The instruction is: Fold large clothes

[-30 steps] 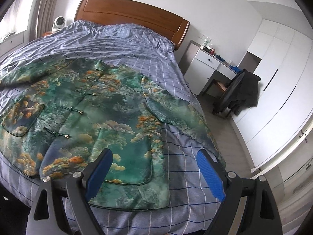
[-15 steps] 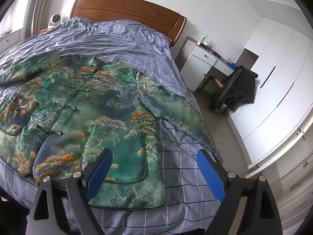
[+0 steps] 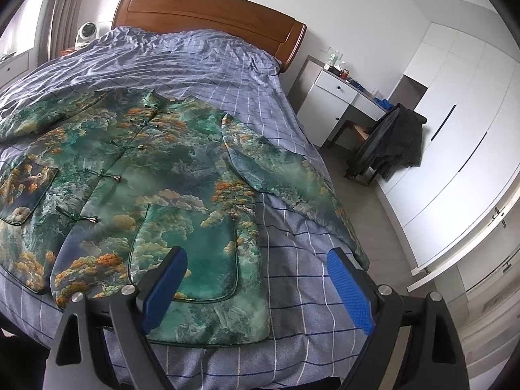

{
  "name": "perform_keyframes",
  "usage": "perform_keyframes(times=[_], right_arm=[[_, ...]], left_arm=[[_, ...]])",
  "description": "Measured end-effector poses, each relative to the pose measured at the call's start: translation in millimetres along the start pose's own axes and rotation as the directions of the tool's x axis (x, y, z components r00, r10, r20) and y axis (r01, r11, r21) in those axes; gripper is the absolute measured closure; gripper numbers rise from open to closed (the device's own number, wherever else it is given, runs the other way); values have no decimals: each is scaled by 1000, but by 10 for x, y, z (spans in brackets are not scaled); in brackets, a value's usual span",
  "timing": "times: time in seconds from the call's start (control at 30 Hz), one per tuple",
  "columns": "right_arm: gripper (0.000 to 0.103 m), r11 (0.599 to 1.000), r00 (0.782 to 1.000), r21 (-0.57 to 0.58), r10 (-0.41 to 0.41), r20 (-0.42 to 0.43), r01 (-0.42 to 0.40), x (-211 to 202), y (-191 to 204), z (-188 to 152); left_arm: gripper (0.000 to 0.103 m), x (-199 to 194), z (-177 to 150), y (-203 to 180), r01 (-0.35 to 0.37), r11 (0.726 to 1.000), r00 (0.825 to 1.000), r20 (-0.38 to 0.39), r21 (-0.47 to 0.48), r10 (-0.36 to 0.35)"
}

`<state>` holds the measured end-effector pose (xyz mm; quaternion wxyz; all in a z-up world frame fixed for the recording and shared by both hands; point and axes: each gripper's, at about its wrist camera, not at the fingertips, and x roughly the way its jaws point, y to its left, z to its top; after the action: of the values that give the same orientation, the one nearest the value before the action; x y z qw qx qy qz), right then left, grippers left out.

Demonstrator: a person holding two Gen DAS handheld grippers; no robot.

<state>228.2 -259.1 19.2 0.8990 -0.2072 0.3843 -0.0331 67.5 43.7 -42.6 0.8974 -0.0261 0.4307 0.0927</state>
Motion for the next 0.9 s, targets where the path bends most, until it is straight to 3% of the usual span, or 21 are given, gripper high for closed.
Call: perform_keyframes(times=[0.5,0.6,0.73,0.83,0.9], right_arm=[[14,1000,1000,-16,5,-7,-5,127,-102,-80],[14,999,999,17,43,-19,-42,375,-447,-187],[14,974,998,216,66,2,-64,726,-1257,-330],[14,885,991,448,131,22,-127,1035,-1986,-456],[14,746,972,634,232,36,-201,1343,-2426,-597]], left_arm=[[1,9,-24,11,-8,1000,1000,-1,-1,8],[1,22,-34,44,-20,1000,1000,-2,-3,20],[1,53,-12,71,-22,1000,1000,-15,-13,22],[1,65,-12,28,-21,1000,1000,-19,-6,21],[1,64,-9,-16,-19,1000,1000,-19,5,19]])
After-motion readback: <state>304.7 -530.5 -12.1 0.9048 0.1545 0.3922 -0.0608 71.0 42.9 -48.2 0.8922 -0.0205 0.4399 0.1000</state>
